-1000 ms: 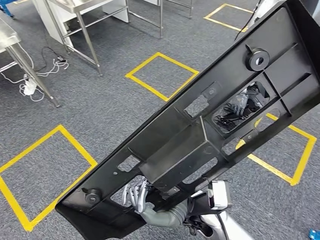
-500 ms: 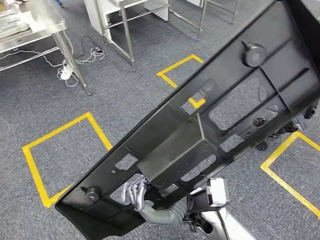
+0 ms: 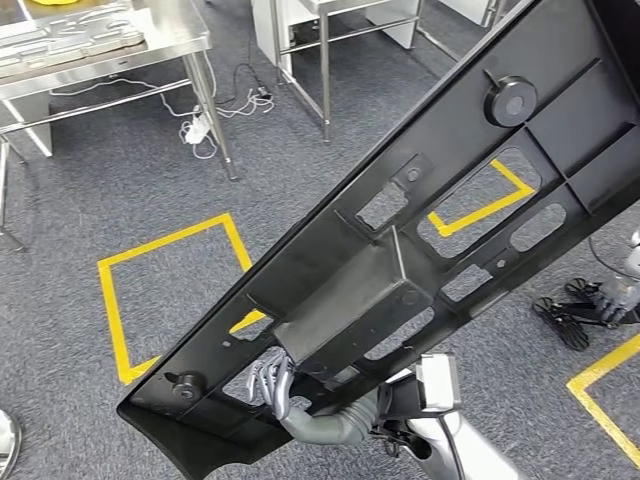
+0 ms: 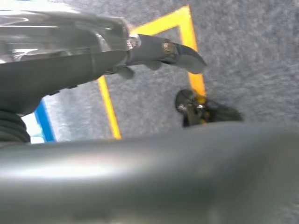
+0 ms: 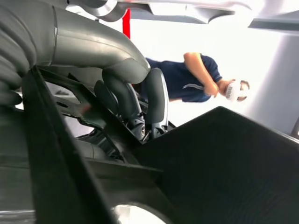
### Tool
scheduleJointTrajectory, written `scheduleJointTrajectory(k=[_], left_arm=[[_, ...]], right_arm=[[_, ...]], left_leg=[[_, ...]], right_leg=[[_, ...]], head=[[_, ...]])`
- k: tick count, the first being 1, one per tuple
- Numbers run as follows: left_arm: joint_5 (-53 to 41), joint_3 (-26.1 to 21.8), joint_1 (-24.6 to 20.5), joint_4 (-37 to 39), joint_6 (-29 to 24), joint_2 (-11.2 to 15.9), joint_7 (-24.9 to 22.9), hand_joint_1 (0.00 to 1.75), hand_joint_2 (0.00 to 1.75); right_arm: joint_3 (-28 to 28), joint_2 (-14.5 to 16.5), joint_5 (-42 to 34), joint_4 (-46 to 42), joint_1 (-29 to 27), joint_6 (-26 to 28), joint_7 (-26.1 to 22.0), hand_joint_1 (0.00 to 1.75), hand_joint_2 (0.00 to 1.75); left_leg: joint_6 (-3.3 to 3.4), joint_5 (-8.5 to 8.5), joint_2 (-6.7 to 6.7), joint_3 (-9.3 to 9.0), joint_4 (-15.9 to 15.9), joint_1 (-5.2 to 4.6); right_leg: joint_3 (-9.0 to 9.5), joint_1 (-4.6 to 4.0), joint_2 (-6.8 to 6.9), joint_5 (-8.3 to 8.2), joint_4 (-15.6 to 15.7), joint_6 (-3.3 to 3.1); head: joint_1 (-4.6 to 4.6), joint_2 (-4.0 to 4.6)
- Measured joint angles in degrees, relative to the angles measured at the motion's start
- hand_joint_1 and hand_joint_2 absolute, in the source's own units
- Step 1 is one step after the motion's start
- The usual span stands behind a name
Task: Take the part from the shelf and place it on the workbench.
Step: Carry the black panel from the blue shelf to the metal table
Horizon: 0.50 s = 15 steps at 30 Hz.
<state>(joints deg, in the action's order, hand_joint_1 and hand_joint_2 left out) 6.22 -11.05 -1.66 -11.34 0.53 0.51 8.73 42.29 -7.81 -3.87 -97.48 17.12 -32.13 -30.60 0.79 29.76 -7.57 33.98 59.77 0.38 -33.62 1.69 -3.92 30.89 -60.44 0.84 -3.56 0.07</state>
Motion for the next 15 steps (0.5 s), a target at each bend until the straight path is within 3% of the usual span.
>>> scheduleJointTrajectory(k=[2,4,5,6,7,8,9,11,13,15], left_arm=[[-0.1,0.0,0.0,0.0,-0.2,-0.1,-0.3,0.00,1.75],[-0.2,-0.1,-0.3,0.0,-0.4,-0.2,-0.5,0.00,1.75],[-0.3,-0.1,-0.5,0.0,-0.5,-0.2,-0.6,0.00,1.75],[-0.5,-0.1,-0.5,0.0,-0.5,-0.2,-0.7,0.00,1.75],[-0.6,-0.1,-0.4,0.0,-0.5,-0.2,-0.8,0.00,1.75],[-0.7,-0.1,-0.3,0.0,-0.6,-0.2,-1.0,0.00,1.75],[-0.8,-0.1,-0.2,0.0,-0.6,-0.2,-1.1,0.00,1.75],[-0.8,-0.2,-0.1,0.0,-0.7,-0.2,-1.2,0.00,1.75],[-0.8,-0.2,-0.3,0.0,-0.7,-0.2,-1.5,0.00,1.75],[-0.8,-0.3,-0.2,0.0,-0.7,-0.2,-1.7,0.00,1.75]], right_arm=[[0.2,0.0,0.0,0.1,0.6,-0.8,0.0,1.75,1.75],[0.4,-0.2,0.0,0.6,1.0,-1.6,-0.2,1.75,1.75],[0.5,-0.3,-0.1,1.0,1.0,-1.8,-0.3,1.75,1.75],[0.7,-0.4,-0.1,1.5,1.0,-2.0,-0.4,1.75,1.75],[0.9,-0.5,-0.2,1.9,1.0,-2.2,-0.4,1.75,1.75],[1.0,-0.5,-0.3,2.2,1.0,-2.3,-0.4,1.75,1.75],[1.1,-0.5,-0.4,2.5,1.1,-2.3,-0.4,1.75,1.75],[1.2,-0.6,-0.4,2.8,1.3,-2.4,-0.5,1.75,1.75],[1.4,-0.6,-0.5,3.1,1.6,-2.6,-0.5,1.75,1.75],[1.7,-0.7,-0.6,3.2,1.9,-2.8,-0.5,1.75,1.75]], left_leg=[[-0.53,0.99,1.65,0.76,1.6,-0.09],[-1.14,3.85,5.16,3.90,7.6,-0.13],[-1.38,5.32,6.25,6.05,11.5,-0.03],[-1.53,6.15,6.77,7.79,14.6,0.08],[-1.59,5.91,6.99,8.59,15.8,0.15],[-1.52,4.51,7.19,8.17,14.7,0.19],[-1.32,2.28,7.64,6.69,11.4,0.15],[-0.61,-1.16,9.91,3.18,4.2,-0.45],[0.16,-1.49,11.57,1.87,1.2,-1.17],[0.72,-1.18,10.81,1.77,0.6,-1.30]], right_leg=[[0.40,0.18,1.55,0.13,0.2,-0.65],[0.71,0.17,3.38,0.44,0.3,-1.11],[0.81,0.11,4.32,0.63,0.3,-1.20],[0.95,0.07,5.21,0.83,0.3,-1.22],[1.16,0.06,6.00,1.07,0.3,-1.19],[1.52,0.05,6.75,1.34,0.3,-1.12],[2.00,0.04,7.47,1.68,0.3,-1.04],[2.91,-0.09,8.78,2.32,0.4,-0.72],[3.25,-0.31,9.92,2.71,0.5,-0.26],[3.63,-0.46,10.97,2.95,0.9,0.33]], head=[[-0.10,0.00],[-0.20,0.00],[-0.20,0.00],[-0.20,0.00],[-0.20,0.00],[-0.20,0.00],[-0.20,0.00],[-0.21,0.00],[-0.21,0.00],[-0.20,0.00]])
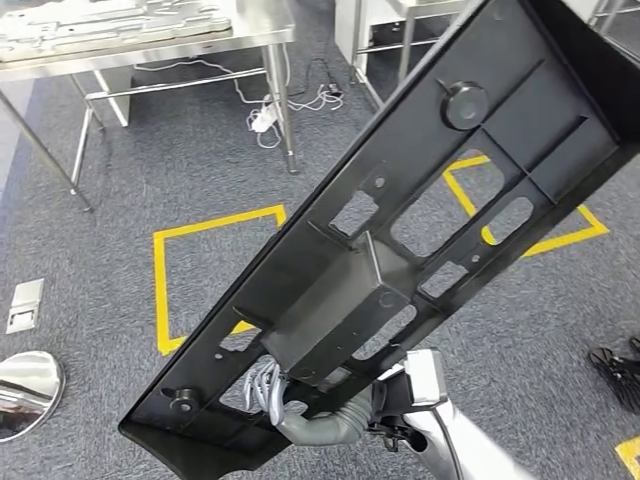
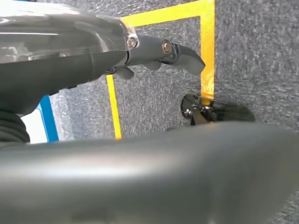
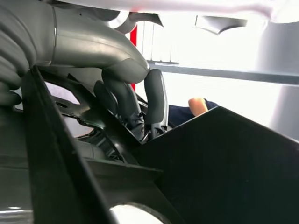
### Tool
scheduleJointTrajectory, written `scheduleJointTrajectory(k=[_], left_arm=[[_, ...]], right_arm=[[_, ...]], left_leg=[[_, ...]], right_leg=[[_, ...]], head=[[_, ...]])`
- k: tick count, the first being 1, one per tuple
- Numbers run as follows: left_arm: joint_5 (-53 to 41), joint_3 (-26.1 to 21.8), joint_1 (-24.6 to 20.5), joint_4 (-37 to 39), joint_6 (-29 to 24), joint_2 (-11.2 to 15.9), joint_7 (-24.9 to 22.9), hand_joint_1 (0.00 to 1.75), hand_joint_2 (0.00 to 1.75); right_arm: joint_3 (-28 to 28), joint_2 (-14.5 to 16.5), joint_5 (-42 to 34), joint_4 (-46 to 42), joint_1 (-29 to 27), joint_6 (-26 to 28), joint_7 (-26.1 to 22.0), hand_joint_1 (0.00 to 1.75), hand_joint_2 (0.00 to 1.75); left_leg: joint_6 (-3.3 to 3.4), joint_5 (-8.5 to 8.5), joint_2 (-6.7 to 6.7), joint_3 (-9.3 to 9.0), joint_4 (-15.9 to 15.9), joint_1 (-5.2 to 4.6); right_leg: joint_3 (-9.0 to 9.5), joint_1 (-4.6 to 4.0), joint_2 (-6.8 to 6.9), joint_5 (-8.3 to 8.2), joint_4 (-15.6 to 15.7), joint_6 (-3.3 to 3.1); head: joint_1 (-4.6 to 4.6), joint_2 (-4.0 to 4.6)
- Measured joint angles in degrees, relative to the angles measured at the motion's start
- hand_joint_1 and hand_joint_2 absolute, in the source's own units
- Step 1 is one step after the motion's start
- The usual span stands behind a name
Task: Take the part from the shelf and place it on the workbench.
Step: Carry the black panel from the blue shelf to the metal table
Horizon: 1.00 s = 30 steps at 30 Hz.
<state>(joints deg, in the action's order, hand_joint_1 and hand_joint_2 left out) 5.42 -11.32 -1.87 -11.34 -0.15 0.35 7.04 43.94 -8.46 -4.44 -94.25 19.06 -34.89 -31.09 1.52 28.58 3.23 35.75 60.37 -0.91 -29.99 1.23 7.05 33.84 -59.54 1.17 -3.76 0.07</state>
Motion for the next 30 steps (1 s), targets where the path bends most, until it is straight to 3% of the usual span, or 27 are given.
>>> scheduleJointTrajectory(k=[1,3,5,6,7,8,9,11,12,14,16,18,20,22,23,25,27,30], left_arm=[[0.0,0.0,0.1,0.0,0.0,0.0,0.0,0.00,1.75],[-0.1,-0.1,0.2,0.0,0.1,-0.1,-0.1,0.00,1.75],[-0.1,-0.1,-0.1,0.0,0.2,-0.3,0.0,0.00,1.75],[-0.1,-0.1,-0.3,0.0,0.2,-0.3,0.0,0.00,1.75],[-0.1,-0.1,-0.3,0.0,0.2,-0.4,0.0,0.00,1.75],[-0.1,-0.1,-0.3,0.0,0.3,-0.4,0.0,0.00,1.75],[-0.1,-0.1,-0.2,0.0,0.3,-0.5,0.0,0.00,1.75],[-0.1,-0.1,-0.2,0.0,0.3,-0.6,0.0,0.00,1.75],[-0.2,-0.1,-0.3,0.0,0.3,-0.7,0.0,0.00,1.75],[-0.2,-0.2,-0.3,0.0,0.2,-0.7,0.0,0.00,1.75],[-0.2,-0.3,0.0,0.0,0.1,-0.7,-0.1,0.00,1.75],[-0.2,-0.3,0.0,0.0,0.1,-0.8,-0.2,0.00,1.75],[-0.2,-0.3,-0.2,0.0,0.1,-0.8,-0.2,0.00,1.75],[-0.2,-0.3,-0.2,0.0,0.1,-0.8,-0.2,0.00,1.75],[-0.2,-0.3,-0.1,0.0,0.2,-0.8,-0.2,0.00,1.75],[-0.2,-0.3,0.1,0.0,0.2,-0.8,-0.2,0.00,1.75],[-0.2,-0.4,0.1,0.0,0.2,-0.8,-0.2,0.00,1.75],[-0.2,-0.4,0.2,0.0,0.2,-0.8,-0.2,0.00,1.75]], right_arm=[[0.1,0.0,-0.1,0.1,0.3,-0.1,0.0,1.75,1.75],[0.2,-0.2,-0.3,0.1,0.8,-0.3,0.0,1.75,1.75],[0.4,-0.6,-0.5,0.4,0.9,-0.4,0.1,1.75,1.75],[0.5,-0.8,-0.5,0.5,0.9,-0.4,0.1,1.75,1.75],[0.6,-1.0,-0.6,0.7,0.9,-0.4,0.1,1.75,1.75],[0.7,-1.1,-0.6,0.8,0.9,-0.4,0.1,1.75,1.75],[0.8,-1.1,-0.7,0.9,0.9,-0.4,0.1,1.75,1.75],[0.9,-1.3,-0.7,1.0,1.0,-0.4,0.1,1.75,1.75],[0.9,-1.4,-0.7,1.0,1.0,-0.4,0.1,1.75,1.75],[1.1,-1.5,-0.7,1.1,1.0,-0.4,0.2,1.75,1.75],[1.1,-1.5,-0.8,1.1,1.2,-0.3,0.2,1.75,1.75],[1.2,-1.4,-0.9,1.0,1.2,-0.1,0.2,1.75,1.75],[1.2,-1.5,-1.0,1.0,1.1,0.1,0.2,1.75,1.75],[1.3,-1.5,-1.0,1.1,0.9,0.2,0.2,1.75,1.75],[1.3,-1.5,-1.0,1.1,0.8,0.3,0.2,1.75,1.75],[1.3,-1.5,-1.0,1.1,0.8,0.4,0.2,1.75,1.75],[1.3,-1.5,-1.1,1.1,0.9,0.4,0.2,1.75,1.75],[1.4,-1.5,-1.1,1.1,1.0,0.5,0.2,1.75,1.75]], left_leg=[[0.23,-0.04,-0.61,-0.24,-0.3,0.16],[0.70,-0.16,-1.71,-0.89,-1.0,0.63],[1.03,-0.06,-3.08,-1.09,-1.1,0.82],[1.13,0.01,-3.90,-1.15,-1.1,0.82],[1.18,0.10,-4.71,-1.26,-1.1,0.81],[1.17,0.21,-5.51,-1.46,-1.1,0.82],[1.10,0.36,-6.32,-1.74,-1.1,0.84],[0.75,0.79,-7.87,-2.15,-0.9,0.82],[0.52,0.94,-8.59,-2.10,-0.7,0.84],[-0.02,1.02,-9.87,-1.71,-0.6,1.02],[-0.59,1.15,-10.47,-1.57,-0.6,1.21],[-1.25,2.65,-8.16,-0.43,2.0,1.09],[-1.92,5.69,-4.98,3.05,8.7,1.22],[-2.34,7.30,-3.94,6.40,14.6,1.51],[-2.38,6.55,-3.76,6.72,14.8,1.60],[-2.05,2.32,-3.08,4.05,8.9,1.56],[-1.35,-0.44,-1.81,0.78,2.3,1.08],[-0.40,-0.05,-1.39,-0.20,0.0,0.43]], right_leg=[[0.29,0.02,-0.50,0.29,-0.1,0.28],[-0.61,0.07,-3.51,2.12,-2.8,0.61],[-4.57,0.09,-6.30,5.29,-10.1,0.62],[-6.81,0.06,-6.68,6.27,-13.7,0.65],[-8.38,0.03,-6.80,6.21,-15.7,0.68],[-8.86,0.01,-6.89,4.86,-15.5,0.68],[-8.23,0.03,-7.12,2.48,-13.0,0.66],[-5.68,0.24,-9.39,-2.33,-5.4,0.52],[-4.66,0.35,-10.65,-3.51,-2.6,0.43],[-3.97,0.35,-11.93,-3.54,-0.9,0.14],[-3.61,0.38,-10.73,-3.35,-0.5,-0.43],[-3.08,0.60,-9.12,-3.16,-0.3,-1.12],[-2.71,0.57,-7.38,-2.77,-0.2,-1.49],[-2.35,0.52,-5.77,-2.32,-0.2,-1.48],[-2.05,0.51,-5.08,-2.05,-0.2,-1.42],[-1.11,0.51,-3.88,-1.38,-0.2,-1.19],[-0.37,0.42,-3.03,-0.78,-0.1,-0.79],[-0.02,0.24,-2.23,-0.49,0.2,0.06]], head=[[0.02,0.00],[0.10,0.00],[0.19,0.00],[0.20,0.00],[0.21,0.00],[0.21,0.00],[0.21,0.00],[0.20,0.00],[0.19,0.00],[0.14,0.00],[0.12,0.00],[0.01,0.00],[-0.09,0.00],[-0.09,0.00],[-0.09,0.00],[-0.09,0.00],[-0.08,0.00],[-0.07,0.00]])
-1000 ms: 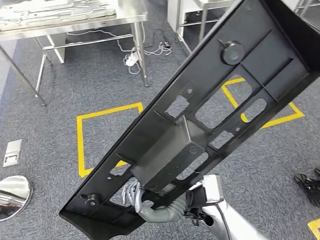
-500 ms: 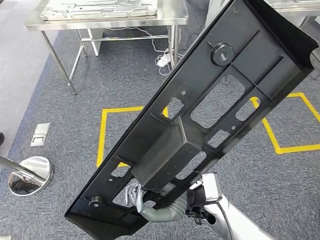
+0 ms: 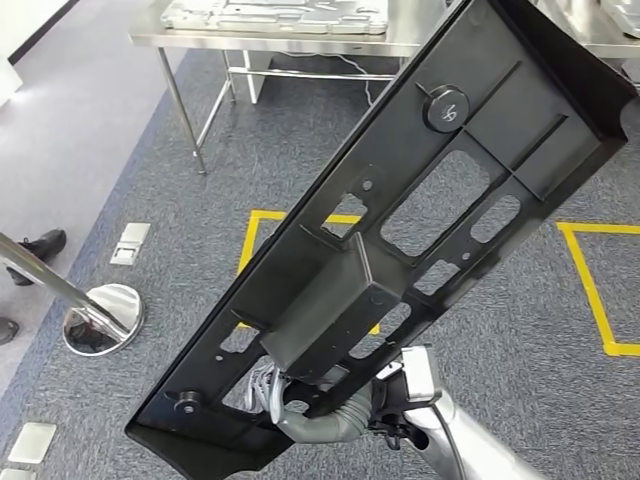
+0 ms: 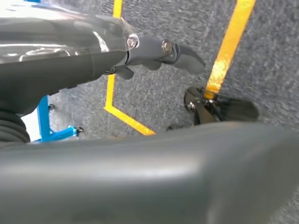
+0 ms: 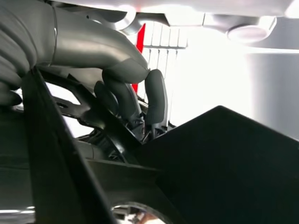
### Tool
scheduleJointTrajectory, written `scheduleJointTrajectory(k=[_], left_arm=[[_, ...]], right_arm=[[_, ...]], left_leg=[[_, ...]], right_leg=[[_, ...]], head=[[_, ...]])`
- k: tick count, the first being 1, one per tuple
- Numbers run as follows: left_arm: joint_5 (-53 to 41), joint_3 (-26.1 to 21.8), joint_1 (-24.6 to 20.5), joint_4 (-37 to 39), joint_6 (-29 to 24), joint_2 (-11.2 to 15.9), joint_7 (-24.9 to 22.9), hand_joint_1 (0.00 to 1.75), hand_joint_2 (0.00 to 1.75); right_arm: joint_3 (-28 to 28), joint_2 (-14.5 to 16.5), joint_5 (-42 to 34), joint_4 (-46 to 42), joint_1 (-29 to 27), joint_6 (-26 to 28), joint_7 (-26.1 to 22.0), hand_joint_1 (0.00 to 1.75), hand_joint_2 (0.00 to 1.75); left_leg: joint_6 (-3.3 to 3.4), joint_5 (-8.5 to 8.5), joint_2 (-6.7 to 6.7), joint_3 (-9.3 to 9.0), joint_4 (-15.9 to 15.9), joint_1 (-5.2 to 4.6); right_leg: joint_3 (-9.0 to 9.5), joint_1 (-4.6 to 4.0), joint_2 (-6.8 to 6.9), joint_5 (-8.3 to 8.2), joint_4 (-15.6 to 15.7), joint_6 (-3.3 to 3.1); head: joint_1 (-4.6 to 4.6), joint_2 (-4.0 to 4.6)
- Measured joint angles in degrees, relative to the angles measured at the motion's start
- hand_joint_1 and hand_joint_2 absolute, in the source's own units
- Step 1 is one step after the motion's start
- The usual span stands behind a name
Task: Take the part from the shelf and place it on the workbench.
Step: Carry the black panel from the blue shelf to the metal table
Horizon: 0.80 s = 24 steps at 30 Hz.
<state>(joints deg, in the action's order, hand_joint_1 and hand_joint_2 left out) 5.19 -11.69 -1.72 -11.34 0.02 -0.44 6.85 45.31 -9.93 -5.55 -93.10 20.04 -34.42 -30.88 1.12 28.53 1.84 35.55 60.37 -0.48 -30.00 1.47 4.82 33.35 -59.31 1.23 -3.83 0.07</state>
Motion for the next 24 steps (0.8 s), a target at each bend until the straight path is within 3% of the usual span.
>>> scheduleJointTrajectory(k=[1,3,4,6,7,8,9,11,13,16,18,19,22,23,24], left_arm=[[0.0,0.0,0.1,0.0,0.0,0.0,0.0,0.00,1.75],[-0.2,0.0,0.2,0.0,0.0,0.0,0.0,0.00,1.75],[-0.4,0.0,0.1,0.0,0.0,0.0,0.0,0.00,1.75],[-0.7,0.0,-0.2,0.0,0.0,0.0,0.0,0.00,1.75],[-0.8,0.0,-0.3,0.0,0.0,0.0,0.0,0.00,1.75],[-0.8,0.0,-0.3,0.0,0.0,0.0,0.0,0.00,1.75],[-0.9,0.0,-0.3,0.0,0.0,0.0,0.0,0.00,1.75],[-0.9,0.0,-0.2,0.0,0.0,0.0,-0.1,0.00,1.75],[-0.9,0.0,-0.3,0.0,0.0,0.0,-0.1,0.00,1.75],[-0.9,0.0,-0.4,0.0,0.0,0.0,-0.1,0.00,1.75],[-0.9,0.0,-0.4,0.0,0.1,-0.1,-0.1,0.00,1.75],[-0.9,0.0,-0.4,0.0,0.1,-0.1,-0.1,0.00,1.75],[-1.0,0.0,-0.3,0.0,0.0,-0.1,-0.2,0.00,1.75],[-1.0,0.0,-0.3,0.0,0.0,-0.1,-0.2,0.00,1.75],[-1.0,0.0,-0.2,0.0,0.0,-0.1,-0.3,0.00,1.75]], right_arm=[[0.0,0.0,0.0,0.0,0.0,0.0,0.0,1.75,1.75],[0.0,0.1,-0.1,-0.1,0.1,0.0,0.0,1.75,1.75],[0.0,0.1,-0.1,-0.1,0.1,0.0,0.0,1.75,1.75],[0.0,0.0,-0.2,0.0,-0.2,0.0,0.0,1.75,1.75],[0.0,0.0,-0.3,0.1,-0.4,0.0,0.0,1.75,1.75],[0.0,-0.1,-0.4,0.2,-0.6,0.0,0.0,1.75,1.75],[0.0,-0.1,-0.5,0.3,-0.7,0.0,0.0,1.75,1.75],[0.0,0.0,-0.6,0.3,-0.8,0.1,0.0,1.75,1.75],[-0.1,0.0,-0.6,0.2,-0.8,0.1,0.0,1.75,1.75],[-0.1,0.2,-0.8,0.2,-0.9,0.1,-0.1,1.75,1.75],[-0.2,0.4,-0.9,0.1,-0.9,0.1,-0.1,1.75,1.75],[-0.2,0.5,-0.9,0.1,-0.9,0.1,-0.1,1.75,1.75],[-0.3,0.7,-1.0,0.1,-1.0,0.2,-0.1,1.75,1.75],[-0.3,0.8,-0.9,0.1,-1.1,0.3,-0.1,1.75,1.75],[-0.4,0.8,-0.9,0.1,-1.2,0.4,0.0,1.75,1.75]], left_leg=[[0.26,0.08,-0.14,-0.17,-0.3,0.12],[0.77,0.04,-0.37,-0.78,-1.1,0.42],[1.06,0.04,-0.48,-1.07,-1.4,0.58],[1.49,0.28,-0.84,-1.36,-1.4,0.48],[1.61,0.42,-1.08,-1.51,-1.4,0.43],[1.65,0.58,-1.31,-1.73,-1.4,0.39],[1.61,0.79,-1.56,-2.03,-1.4,0.39],[1.29,1.35,-1.99,-2.75,-1.2,0.36],[0.76,1.85,-2.31,-3.03,-0.9,0.22],[0.22,2.14,-2.42,-2.98,-0.9,0.27],[-0.38,3.32,-2.37,-2.40,0.6,0.45],[-0.77,4.65,-2.35,-1.36,2.9,0.59],[-1.56,8.86,-2.31,4.12,13.5,1.05],[-1.66,8.74,-2.31,5.19,15.0,1.18],[-1.67,7.46,-2.30,5.18,14.3,1.30]], right_leg=[[0.18,0.03,-0.06,0.17,0.1,0.33],[-0.24,0.04,-1.74,1.43,-1.4,0.71],[-1.47,0.07,-2.91,2.83,-4.0,0.71],[-5.62,0.01,-4.32,5.82,-11.5,0.61],[-7.51,-0.02,-4.45,6.35,-14.4,0.63],[-8.56,-0.05,-4.49,5.74,-15.5,0.65],[-8.49,-0.06,-4.50,3.86,-14.2,0.65],[-6.00,-0.10,-4.57,-1.02,-7.1,0.48],[-3.87,-0.18,-4.69,-3.21,-1.7,0.18],[-3.51,-0.29,-4.76,-2.98,-0.8,-0.44],[-3.38,-0.07,-4.64,-2.96,-0.6,-0.96],[-3.32,0.06,-4.53,-2.94,-0.5,-1.18],[-3.22,0.07,-4.26,-2.71,-0.5,-1.47],[-3.12,0.08,-4.24,-2.60,-0.6,-1.46],[-2.94,0.10,-4.25,-2.46,-0.6,-1.40]], head=[[0.00,0.00],[0.03,0.00],[0.05,0.00],[0.08,0.00],[0.08,0.00],[0.07,0.00],[0.07,0.00],[0.07,0.00],[0.05,0.00],[0.03,0.00],[0.00,0.00],[-0.01,0.00],[-0.02,0.00],[-0.02,0.00],[-0.02,0.00]])
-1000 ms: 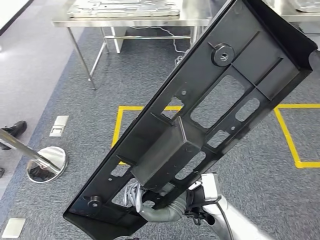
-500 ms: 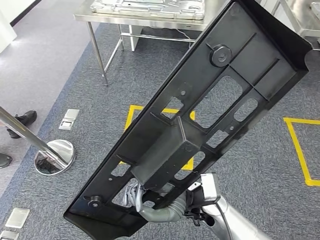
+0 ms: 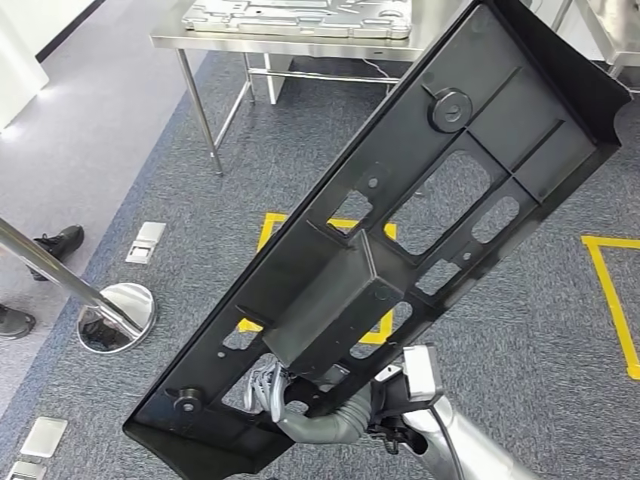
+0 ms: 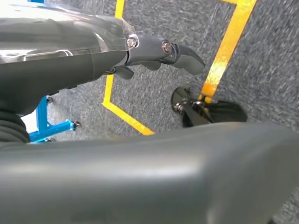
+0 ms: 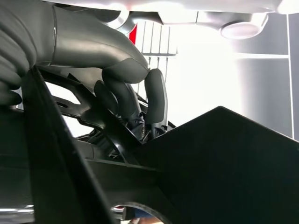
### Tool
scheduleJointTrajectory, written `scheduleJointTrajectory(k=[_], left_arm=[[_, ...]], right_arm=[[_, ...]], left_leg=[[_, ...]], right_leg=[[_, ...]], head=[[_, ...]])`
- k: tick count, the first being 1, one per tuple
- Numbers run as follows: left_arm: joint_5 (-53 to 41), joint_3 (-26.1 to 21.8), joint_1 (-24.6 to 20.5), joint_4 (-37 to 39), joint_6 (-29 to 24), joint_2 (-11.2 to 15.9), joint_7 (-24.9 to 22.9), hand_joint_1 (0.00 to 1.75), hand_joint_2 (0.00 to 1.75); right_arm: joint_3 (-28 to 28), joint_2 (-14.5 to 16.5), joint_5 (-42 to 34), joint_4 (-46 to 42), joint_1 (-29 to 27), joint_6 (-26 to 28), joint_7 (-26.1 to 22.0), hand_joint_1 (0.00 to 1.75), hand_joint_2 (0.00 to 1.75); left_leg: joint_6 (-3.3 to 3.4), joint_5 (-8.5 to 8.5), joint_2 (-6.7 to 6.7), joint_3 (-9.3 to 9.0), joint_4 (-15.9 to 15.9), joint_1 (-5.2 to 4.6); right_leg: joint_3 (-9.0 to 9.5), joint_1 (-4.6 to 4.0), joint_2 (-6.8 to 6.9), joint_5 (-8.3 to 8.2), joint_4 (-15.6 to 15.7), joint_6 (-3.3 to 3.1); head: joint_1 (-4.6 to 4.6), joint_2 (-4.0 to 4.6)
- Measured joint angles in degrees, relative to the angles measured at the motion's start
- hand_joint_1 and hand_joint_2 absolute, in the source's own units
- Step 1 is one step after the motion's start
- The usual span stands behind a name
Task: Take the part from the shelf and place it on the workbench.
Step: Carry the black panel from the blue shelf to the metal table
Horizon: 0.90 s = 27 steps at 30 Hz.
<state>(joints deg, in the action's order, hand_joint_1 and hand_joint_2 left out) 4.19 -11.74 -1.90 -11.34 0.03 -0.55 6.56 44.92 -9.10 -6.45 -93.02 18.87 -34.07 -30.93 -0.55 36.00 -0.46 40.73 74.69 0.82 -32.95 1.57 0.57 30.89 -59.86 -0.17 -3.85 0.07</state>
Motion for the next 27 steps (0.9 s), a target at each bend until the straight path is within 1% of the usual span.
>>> scheduleJointTrajectory(k=[1,2,3,4,5,6,7,9,10,11,15,18,20,27], left_arm=[[0.0,0.0,0.0,0.0,0.0,0.0,0.0,0.00,1.75],[0.0,0.0,0.0,0.0,0.0,0.0,-0.1,0.00,1.75],[0.0,0.0,0.0,0.0,0.0,0.0,-0.1,0.00,1.75],[0.0,0.0,0.0,0.0,0.0,0.0,-0.2,0.00,1.75],[0.0,0.0,-0.1,0.0,0.0,0.0,-0.3,0.00,1.75],[0.0,0.0,0.0,0.0,0.0,0.0,-0.4,0.00,1.75],[0.0,-0.1,0.0,0.0,0.1,0.0,-0.5,0.00,1.75],[0.0,-0.1,0.2,0.0,0.1,-0.1,-0.6,0.00,1.75],[0.0,-0.2,0.2,0.0,0.2,-0.1,-0.6,0.00,1.75],[0.0,-0.2,0.1,0.0,0.2,-0.1,-0.6,0.00,1.75],[0.0,-0.5,0.0,0.0,0.5,-0.1,-0.8,0.00,1.75],[0.0,-0.7,0.0,0.0,0.5,-0.2,-0.8,0.00,1.75],[0.0,-0.8,0.0,0.0,0.5,-0.2,-0.9,0.00,1.75],[0.0,-1.0,0.0,0.0,0.6,-0.2,-1.0,0.00,1.75]], right_arm=[[-0.1,0.1,0.0,0.0,0.0,0.0,0.0,1.75,1.75],[-0.2,0.2,0.0,0.0,0.0,0.1,0.0,1.75,1.75],[-0.3,0.3,0.0,0.0,0.0,0.1,0.0,1.75,1.75],[-0.4,0.3,0.0,0.0,0.0,0.1,0.0,1.75,1.75],[-0.5,0.3,0.1,0.0,0.0,0.1,0.0,1.75,1.75],[-0.6,0.3,0.1,-0.1,0.0,0.0,0.0,1.75,1.75],[-0.7,0.4,0.1,-0.1,0.0,0.0,0.0,1.75,1.75],[-0.8,0.4,0.1,-0.2,0.0,0.0,0.0,1.75,1.75],[-0.8,0.4,0.1,-0.3,0.0,0.0,0.0,1.75,1.75],[-0.8,0.4,0.1,-0.3,0.1,0.0,0.0,1.75,1.75],[-0.8,0.4,0.1,-0.3,0.1,0.0,0.0,1.75,1.75],[-0.8,0.4,0.0,-0.3,0.1,0.0,0.0,1.75,1.75],[-0.8,0.4,0.0,-0.3,0.0,0.0,0.0,1.75,1.75],[-0.8,0.4,0.0,-0.3,0.0,0.0,0.0,1.75,1.75]], left_leg=[[0.07,-2.21,0.01,-1.08,-2.9,0.10],[0.19,-4.51,0.04,-2.74,-6.8,0.16],[0.35,-6.15,0.05,-4.27,-10.2,0.07],[0.60,-6.93,0.08,-5.39,-12.7,-0.05],[0.83,-6.91,0.08,-5.87,-13.8,-0.19],[1.07,-6.63,0.07,-5.96,-14.1,-0.36],[1.20,-6.51,0.07,-6.02,-14.4,-0.34],[1.21,-6.57,0.05,-6.09,-14.7,-0.31],[1.17,-6.59,0.05,-6.13,-14.8,-0.27],[1.24,-6.55,0.04,-6.15,-14.8,-0.31],[1.49,-6.43,0.05,-6.17,-14.8,-0.39],[1.70,-6.38,0.05,-6.17,-14.7,-0.47],[1.73,-6.38,0.05,-6.18,-14.7,-0.51],[1.72,-6.38,0.05,-6.42,-14.8,-0.41]], right_leg=[[0.29,0.03,-0.02,0.20,0.0,0.14],[0.62,0.06,-0.03,0.44,0.0,0.36],[0.89,0.00,-0.04,0.65,0.0,0.61],[1.03,-0.05,-0.05,0.81,0.0,0.92],[1.05,-0.11,-0.04,0.90,0.1,1.22],[1.08,-0.17,-0.02,0.89,0.2,1.52],[1.13,-0.17,0.00,0.93,0.3,1.51],[1.41,-0.19,0.09,0.95,0.7,1.05],[1.53,-0.21,0.11,0.96,0.8,0.73],[1.64,-0.21,0.13,0.88,1.0,0.68],[1.93,-0.19,0.11,0.57,1.7,1.18],[1.99,-0.14,0.11,0.48,1.8,1.72],[1.99,-0.08,0.11,0.48,1.9,2.02],[2.11,-0.21,0.10,0.53,1.9,2.15]], head=[[0.00,0.00],[0.00,0.00],[-0.01,0.00],[-0.01,0.00],[0.00,0.00],[0.00,0.00],[0.02,0.00],[0.04,0.00],[0.06,0.00],[0.07,0.00],[0.07,0.00],[0.07,0.00],[0.07,0.00],[0.07,0.00]])
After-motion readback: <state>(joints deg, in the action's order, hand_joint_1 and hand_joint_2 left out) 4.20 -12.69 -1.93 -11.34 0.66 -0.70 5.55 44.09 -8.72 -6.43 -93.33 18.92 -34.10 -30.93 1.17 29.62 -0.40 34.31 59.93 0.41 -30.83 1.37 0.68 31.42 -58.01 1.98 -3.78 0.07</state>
